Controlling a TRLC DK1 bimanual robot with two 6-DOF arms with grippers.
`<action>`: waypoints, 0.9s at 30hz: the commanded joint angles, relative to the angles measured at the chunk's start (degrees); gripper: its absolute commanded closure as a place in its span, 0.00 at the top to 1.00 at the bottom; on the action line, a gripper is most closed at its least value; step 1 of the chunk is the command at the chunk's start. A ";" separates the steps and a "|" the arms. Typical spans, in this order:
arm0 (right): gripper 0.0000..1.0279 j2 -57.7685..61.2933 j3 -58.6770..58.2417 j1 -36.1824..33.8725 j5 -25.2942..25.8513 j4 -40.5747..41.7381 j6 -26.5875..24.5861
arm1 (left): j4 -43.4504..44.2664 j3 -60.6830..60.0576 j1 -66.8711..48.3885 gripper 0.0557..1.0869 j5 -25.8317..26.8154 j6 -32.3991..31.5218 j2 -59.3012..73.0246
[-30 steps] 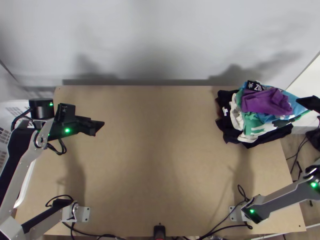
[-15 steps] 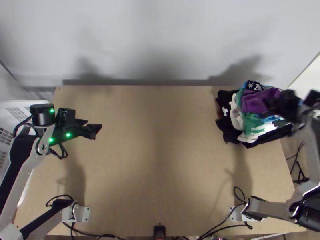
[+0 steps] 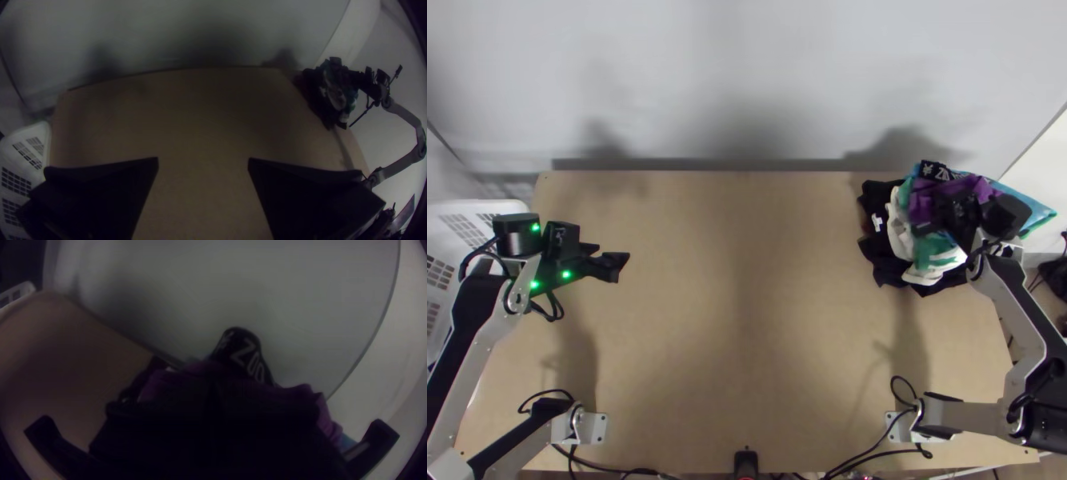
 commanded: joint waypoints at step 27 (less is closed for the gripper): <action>0.03 15.21 5.74 -2.21 5.18 13.74 14.56 | 0.81 -2.35 -0.24 0.95 -1.70 1.31 -1.31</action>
